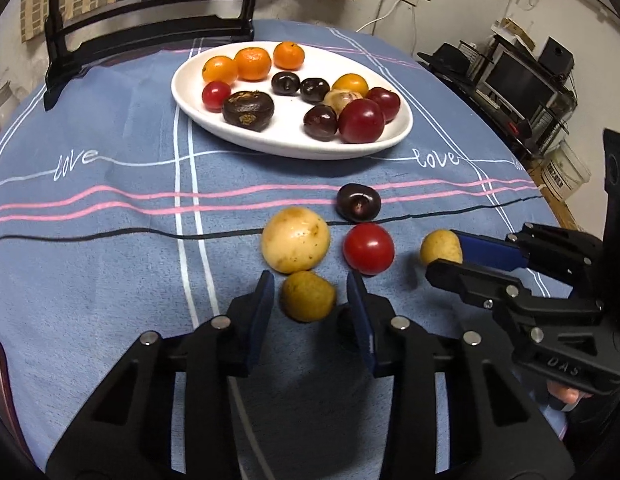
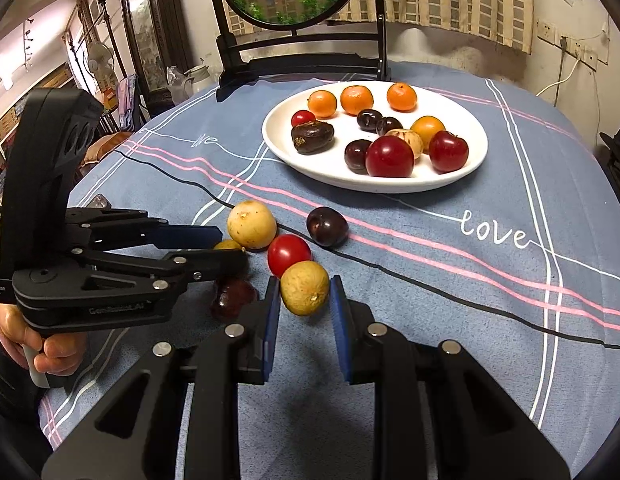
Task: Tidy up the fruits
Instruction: 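Grasp a yellow potato-like fruit with the right gripper while the left gripper grasps another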
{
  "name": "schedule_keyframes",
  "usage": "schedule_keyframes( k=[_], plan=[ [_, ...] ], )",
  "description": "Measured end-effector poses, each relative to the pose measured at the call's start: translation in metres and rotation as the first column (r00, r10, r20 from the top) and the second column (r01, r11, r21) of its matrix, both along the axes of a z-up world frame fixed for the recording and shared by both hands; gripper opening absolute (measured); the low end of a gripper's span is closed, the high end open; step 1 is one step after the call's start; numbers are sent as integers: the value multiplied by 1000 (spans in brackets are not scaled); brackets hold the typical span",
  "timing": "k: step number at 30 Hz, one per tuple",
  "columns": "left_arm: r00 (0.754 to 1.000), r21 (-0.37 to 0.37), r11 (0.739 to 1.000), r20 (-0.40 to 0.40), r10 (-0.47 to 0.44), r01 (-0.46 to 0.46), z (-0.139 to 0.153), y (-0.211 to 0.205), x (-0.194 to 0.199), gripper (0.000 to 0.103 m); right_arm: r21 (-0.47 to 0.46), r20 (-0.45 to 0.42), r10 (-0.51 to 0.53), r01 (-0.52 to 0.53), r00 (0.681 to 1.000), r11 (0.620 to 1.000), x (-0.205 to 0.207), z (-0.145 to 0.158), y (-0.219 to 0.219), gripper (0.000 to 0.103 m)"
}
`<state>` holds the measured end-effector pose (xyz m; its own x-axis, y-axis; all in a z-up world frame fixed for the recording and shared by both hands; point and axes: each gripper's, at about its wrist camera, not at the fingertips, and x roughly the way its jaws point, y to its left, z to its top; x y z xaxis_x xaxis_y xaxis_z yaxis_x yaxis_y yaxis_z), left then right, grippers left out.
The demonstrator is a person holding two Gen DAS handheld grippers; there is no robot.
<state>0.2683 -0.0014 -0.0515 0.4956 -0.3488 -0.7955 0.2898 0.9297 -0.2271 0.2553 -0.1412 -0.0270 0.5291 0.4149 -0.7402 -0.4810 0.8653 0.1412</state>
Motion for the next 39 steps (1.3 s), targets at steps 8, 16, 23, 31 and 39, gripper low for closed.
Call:
schedule_keyframes(
  k=[8,16,23,31,39],
  plan=[
    [989,-90,991,-114,90,-100,-5,11,5,30,-5,1,-2,2,1000,1000,-1,1,1,25],
    [987,-170,979,-134,89,-111,-2,10,-8,29,3,10,1,-1,1000,1000,-4,3,2,25],
    [978,-154,977,-167,120,-147,-8,10,7,29,5,20,11,-11,1000,1000,-10,5,4,25],
    [972,-128,979,-196,131,-157,-11,2,21,29,10,29,22,-22,999,1000,-14,9,5,25],
    [970,-97,976,-171,174,-193,-7,6,3,27,20,55,-1,-1,998,1000,-15,17,0,25]
  ],
)
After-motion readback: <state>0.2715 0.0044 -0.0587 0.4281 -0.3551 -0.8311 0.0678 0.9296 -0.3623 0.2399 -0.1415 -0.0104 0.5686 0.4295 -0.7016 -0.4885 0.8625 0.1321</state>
